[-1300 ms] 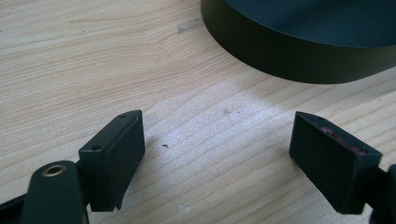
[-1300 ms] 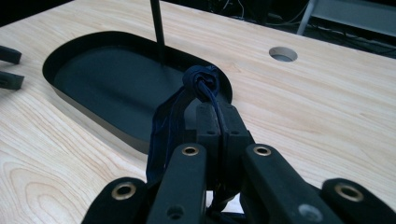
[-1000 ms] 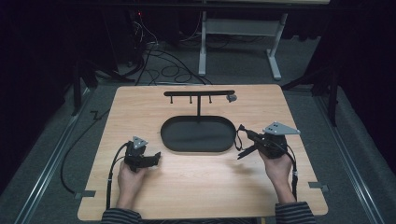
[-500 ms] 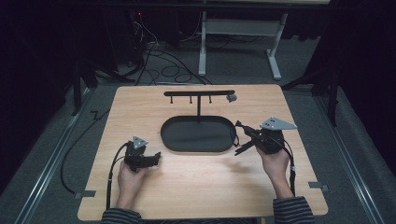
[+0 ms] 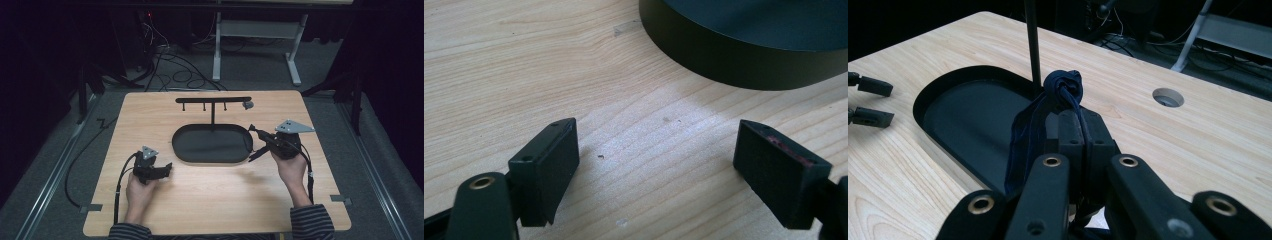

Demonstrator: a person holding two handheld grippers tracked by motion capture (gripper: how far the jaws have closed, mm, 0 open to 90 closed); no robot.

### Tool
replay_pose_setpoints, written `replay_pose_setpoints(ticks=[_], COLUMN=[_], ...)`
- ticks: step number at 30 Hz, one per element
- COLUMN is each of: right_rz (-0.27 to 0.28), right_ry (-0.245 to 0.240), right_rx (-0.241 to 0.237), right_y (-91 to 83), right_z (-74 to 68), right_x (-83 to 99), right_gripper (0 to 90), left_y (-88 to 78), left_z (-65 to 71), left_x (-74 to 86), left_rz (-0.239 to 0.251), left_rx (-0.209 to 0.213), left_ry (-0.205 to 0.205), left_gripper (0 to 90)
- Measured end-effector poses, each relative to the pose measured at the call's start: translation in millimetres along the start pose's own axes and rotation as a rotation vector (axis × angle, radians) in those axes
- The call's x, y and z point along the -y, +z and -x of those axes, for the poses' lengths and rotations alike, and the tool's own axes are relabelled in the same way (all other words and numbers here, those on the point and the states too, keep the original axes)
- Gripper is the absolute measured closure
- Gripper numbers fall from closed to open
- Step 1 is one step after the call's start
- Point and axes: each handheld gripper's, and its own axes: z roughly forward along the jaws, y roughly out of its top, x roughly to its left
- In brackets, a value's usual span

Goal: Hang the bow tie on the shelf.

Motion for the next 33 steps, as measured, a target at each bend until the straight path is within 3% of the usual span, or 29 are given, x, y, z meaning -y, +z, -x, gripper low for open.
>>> replay_pose_setpoints(ticks=[19,33], right_rz=[0.021,0.034], right_ry=[-0.022,-0.007], right_rx=[-0.006,-0.004], right_y=[6.8,12.6], right_z=[1.5,5.7], right_x=[-24.4,-35.4], right_gripper=[90.0,90.0], left_y=[0.0,0.0], left_z=[0.0,0.0], left_x=[0.0,0.0], left_rz=[0.0,0.0], left_rx=[0.0,0.0], left_ry=[0.0,0.0], left_gripper=[18.8,18.8])
